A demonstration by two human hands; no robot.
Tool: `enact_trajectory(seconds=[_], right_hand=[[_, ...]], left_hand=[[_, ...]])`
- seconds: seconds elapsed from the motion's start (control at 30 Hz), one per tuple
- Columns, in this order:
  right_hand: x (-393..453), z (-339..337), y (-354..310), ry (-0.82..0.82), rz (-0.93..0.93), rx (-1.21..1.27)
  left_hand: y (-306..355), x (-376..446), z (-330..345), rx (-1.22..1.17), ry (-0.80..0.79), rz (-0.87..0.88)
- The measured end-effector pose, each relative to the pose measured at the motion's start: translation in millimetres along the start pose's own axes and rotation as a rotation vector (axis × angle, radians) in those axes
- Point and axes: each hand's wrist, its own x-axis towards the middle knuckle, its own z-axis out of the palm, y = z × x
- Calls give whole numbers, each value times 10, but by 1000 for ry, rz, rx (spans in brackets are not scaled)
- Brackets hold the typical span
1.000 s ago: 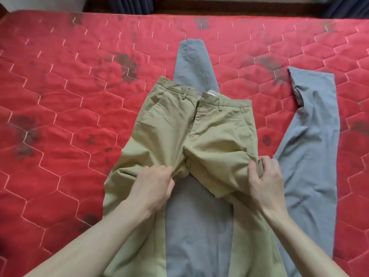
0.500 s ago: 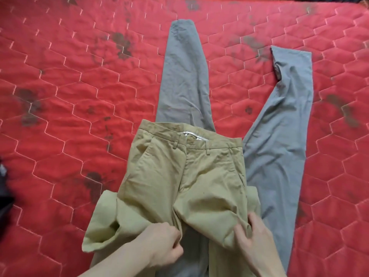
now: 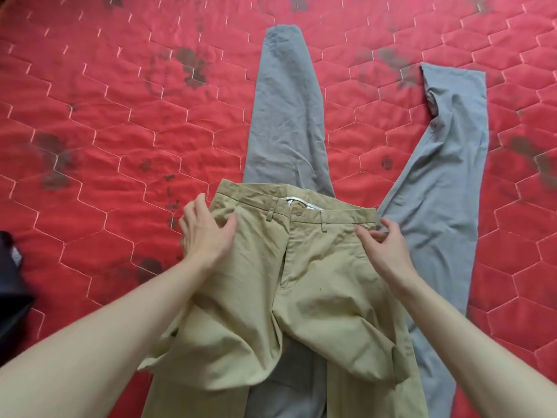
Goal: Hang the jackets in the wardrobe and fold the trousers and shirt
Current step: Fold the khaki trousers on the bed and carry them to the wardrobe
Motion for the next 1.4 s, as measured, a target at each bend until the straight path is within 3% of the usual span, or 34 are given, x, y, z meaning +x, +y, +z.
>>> enact_trajectory(seconds=[0.07,0.13,0.23,0.33,0.47,0.63,0.77,0.93,1.13,1.3,1.4], right_hand=[[138,65,-75,-5,16,31],[231,125,-109,39,12,-14],[281,142,-86,101,56,-216],[289,139,-12,8,81,-35],[138,125,15,90,-123,44],[-179,-139,-125,168,-296,81],[-779,-567,-485,178,-356,161],[-1805,-1145,-876,176,-471,172],[-2898,-1952,-1188,312,-550,75],[-3741,-2649,-1467,248,-668,-93],[-4234,-2989,-1635,351,-784,-100]], left_hand=[[48,162,-9,-117,-91,-97],[71,207,16,-89,-115,-110],[68,179,73,92,-74,9],[65,119,72,112,9,103],[96,17,-30,4,90,95],[288,-291,-333,-187,55,84],[536,-846,-695,-271,87,111],[733,-1834,-1119,-203,112,215],[1133,-2885,-1872,-362,184,330],[1389,-3619,-2673,-492,139,401],[1538,-3974,-3176,-588,124,495]])
